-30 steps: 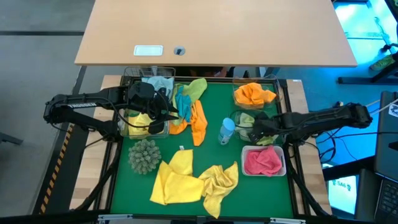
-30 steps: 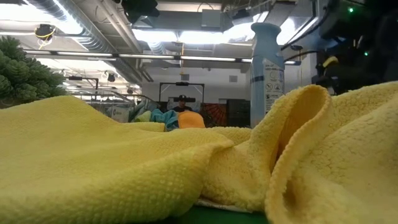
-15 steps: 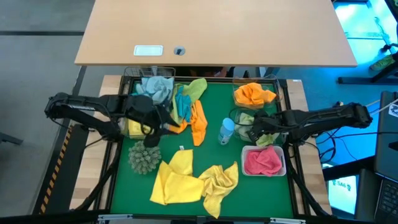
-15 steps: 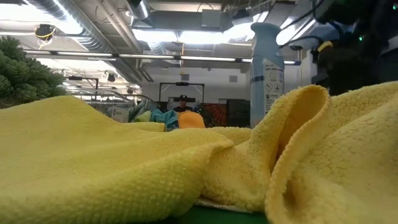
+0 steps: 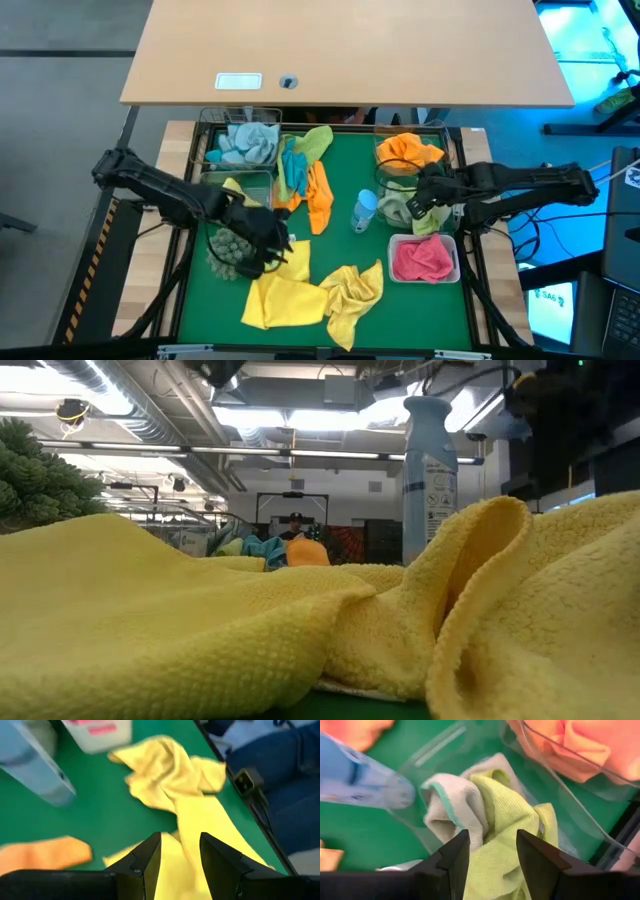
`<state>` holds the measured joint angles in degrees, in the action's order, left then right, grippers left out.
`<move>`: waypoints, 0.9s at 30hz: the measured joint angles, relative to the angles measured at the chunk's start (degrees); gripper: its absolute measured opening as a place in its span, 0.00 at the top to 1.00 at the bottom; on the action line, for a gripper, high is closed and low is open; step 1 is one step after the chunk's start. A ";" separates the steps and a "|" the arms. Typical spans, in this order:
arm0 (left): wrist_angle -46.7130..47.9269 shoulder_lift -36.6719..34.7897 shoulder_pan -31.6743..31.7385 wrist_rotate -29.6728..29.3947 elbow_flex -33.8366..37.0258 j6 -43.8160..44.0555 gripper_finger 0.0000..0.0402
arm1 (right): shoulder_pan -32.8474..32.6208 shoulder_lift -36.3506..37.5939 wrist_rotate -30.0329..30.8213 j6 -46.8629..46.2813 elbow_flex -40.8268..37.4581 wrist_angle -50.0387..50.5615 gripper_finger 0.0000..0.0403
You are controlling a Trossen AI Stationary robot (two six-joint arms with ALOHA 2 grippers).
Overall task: Sort microfiber towel by color & place in baskets
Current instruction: Put the yellow microfiber towel into the bottom left transparent bin
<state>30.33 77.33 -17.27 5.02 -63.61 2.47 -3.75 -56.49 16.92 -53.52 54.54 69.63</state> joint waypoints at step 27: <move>-0.57 23.00 -3.84 1.70 0.00 12.49 0.68 | -0.04 0.00 -4.50 8.15 9.66 0.70 0.59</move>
<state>29.76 100.32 -21.10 6.72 -63.61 14.96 -3.79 -56.49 12.42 -45.37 64.20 70.32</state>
